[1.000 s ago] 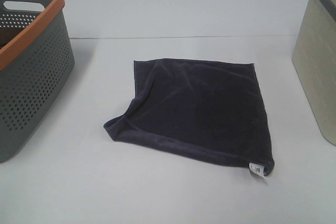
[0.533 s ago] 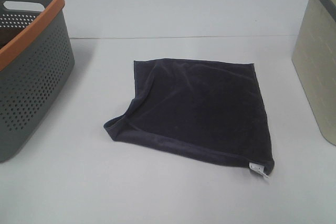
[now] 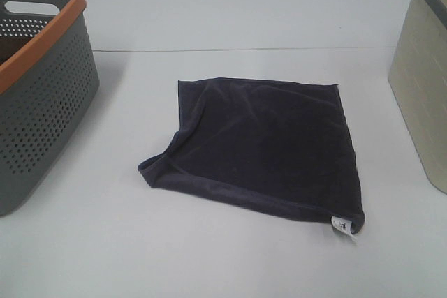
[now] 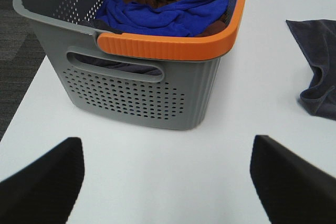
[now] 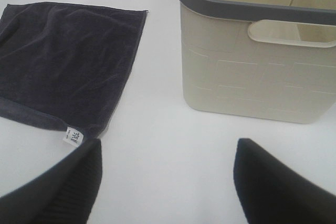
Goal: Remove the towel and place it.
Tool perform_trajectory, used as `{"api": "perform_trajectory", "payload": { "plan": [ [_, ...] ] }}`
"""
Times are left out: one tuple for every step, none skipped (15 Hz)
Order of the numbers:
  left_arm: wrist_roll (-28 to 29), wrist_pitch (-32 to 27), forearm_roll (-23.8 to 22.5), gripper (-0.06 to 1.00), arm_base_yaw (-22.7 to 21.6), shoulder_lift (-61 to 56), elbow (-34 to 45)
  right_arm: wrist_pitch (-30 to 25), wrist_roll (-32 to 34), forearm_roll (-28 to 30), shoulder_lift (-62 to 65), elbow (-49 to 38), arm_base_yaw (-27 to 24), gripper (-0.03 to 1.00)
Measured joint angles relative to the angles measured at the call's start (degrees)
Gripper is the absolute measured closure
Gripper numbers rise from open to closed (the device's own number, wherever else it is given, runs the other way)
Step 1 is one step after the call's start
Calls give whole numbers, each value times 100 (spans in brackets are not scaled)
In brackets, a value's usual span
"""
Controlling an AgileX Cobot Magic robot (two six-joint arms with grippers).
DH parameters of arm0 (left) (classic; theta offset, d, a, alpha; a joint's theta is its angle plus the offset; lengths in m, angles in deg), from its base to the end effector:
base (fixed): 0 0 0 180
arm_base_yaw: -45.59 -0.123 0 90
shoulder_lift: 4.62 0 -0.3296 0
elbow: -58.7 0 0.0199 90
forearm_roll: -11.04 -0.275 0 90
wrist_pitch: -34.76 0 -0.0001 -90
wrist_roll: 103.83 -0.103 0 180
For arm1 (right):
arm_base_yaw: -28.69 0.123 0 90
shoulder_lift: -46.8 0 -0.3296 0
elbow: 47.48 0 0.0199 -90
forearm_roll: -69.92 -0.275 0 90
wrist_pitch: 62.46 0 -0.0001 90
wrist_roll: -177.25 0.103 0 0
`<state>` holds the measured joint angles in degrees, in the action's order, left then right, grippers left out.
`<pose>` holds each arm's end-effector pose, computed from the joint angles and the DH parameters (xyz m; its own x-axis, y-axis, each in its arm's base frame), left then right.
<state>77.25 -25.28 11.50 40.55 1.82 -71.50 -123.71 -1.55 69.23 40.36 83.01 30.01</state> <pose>-0.0175 -0.0023 0.2836 -0.4391 -0.0617 -0.8963 -0.0917 0.9955 -0.0236 -0.0193 0.0006 0.2833 -0.4577 0.0162 -0.8890 -0.0202 0.9994 0.0286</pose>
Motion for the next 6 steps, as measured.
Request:
{"api": "perform_trajectory", "payload": {
  "plan": [
    [0,0,0,13,0,0,0,0,0,0,0,0,0,34],
    [0,0,0,13,0,0,0,0,0,0,0,0,0,34],
    [0,0,0,13,0,0,0,0,0,0,0,0,0,34],
    [0,0,0,13,0,0,0,0,0,0,0,0,0,34],
    [0,0,0,13,0,0,0,0,0,0,0,0,0,34],
    [0,0,0,13,0,0,0,0,0,0,0,0,0,34]
  ]
}}
